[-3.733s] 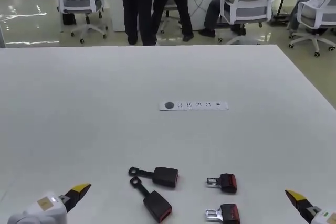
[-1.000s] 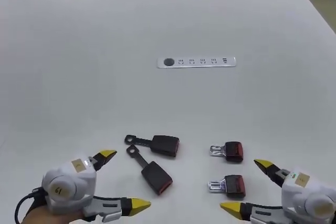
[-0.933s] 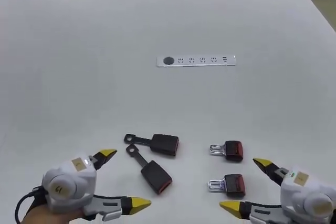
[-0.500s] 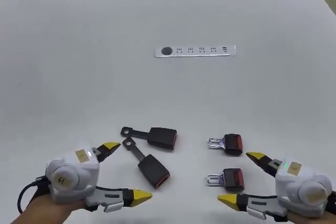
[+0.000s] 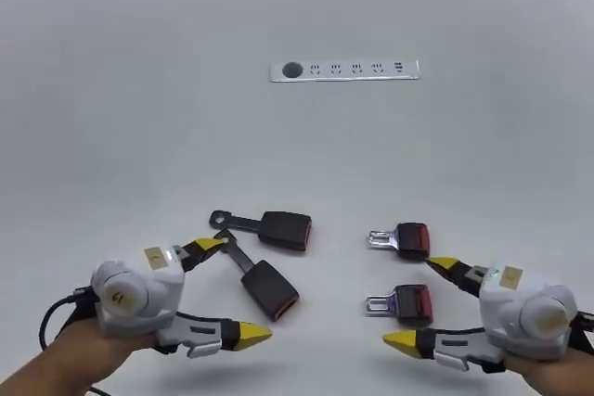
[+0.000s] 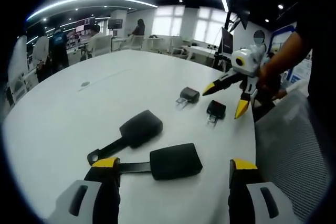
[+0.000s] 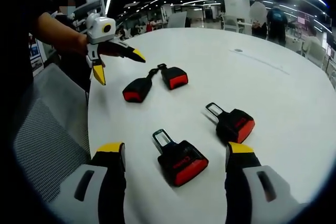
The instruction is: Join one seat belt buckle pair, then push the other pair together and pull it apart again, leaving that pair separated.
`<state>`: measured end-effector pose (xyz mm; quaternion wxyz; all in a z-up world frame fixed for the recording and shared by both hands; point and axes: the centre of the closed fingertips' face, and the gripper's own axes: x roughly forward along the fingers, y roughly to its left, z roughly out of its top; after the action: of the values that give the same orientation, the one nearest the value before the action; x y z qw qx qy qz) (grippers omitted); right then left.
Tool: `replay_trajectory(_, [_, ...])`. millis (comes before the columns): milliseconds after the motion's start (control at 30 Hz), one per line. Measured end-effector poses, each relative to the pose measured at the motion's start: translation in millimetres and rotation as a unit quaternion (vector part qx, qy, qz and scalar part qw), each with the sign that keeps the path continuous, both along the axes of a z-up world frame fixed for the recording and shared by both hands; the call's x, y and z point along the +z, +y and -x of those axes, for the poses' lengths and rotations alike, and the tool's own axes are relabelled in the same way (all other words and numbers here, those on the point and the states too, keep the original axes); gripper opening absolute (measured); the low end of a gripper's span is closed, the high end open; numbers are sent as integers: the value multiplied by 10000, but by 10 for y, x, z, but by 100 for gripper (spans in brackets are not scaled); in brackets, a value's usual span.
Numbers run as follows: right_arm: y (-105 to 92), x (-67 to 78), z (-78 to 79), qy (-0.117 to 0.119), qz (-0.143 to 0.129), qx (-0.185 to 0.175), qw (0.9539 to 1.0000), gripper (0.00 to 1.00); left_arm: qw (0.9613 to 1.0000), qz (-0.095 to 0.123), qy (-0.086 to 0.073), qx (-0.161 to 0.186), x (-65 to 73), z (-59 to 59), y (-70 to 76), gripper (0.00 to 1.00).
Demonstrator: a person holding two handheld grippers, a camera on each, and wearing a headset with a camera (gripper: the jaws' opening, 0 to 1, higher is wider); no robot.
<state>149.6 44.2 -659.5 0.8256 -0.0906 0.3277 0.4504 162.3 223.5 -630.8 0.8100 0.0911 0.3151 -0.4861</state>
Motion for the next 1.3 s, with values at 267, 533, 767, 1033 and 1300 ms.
replay_trajectory(267, [-44, -78, -4, 181, 9, 181, 9997, 76, 9990, -54, 35, -451, -59, -10, -96, 82])
replay_trajectory(533, [-47, -134, 7, 299, 86, 460, 9985, 73, 9935, -205, 89, -1118, -134, -47, -156, 78])
replay_trajectory(767, [-74, -198, -3, 415, 117, 690, 9967, 69, 9789, -581, 114, -1954, -299, -66, -156, 76])
replay_trajectory(1033, [-82, -229, 24, 416, 213, 1053, 9933, 63, 9571, -894, 65, -2757, -436, -45, -150, 72])
replay_trajectory(1300, [-124, -246, -8, 352, 265, 1237, 9913, 53, 9366, -1152, -59, -3309, -514, -45, -142, 63])
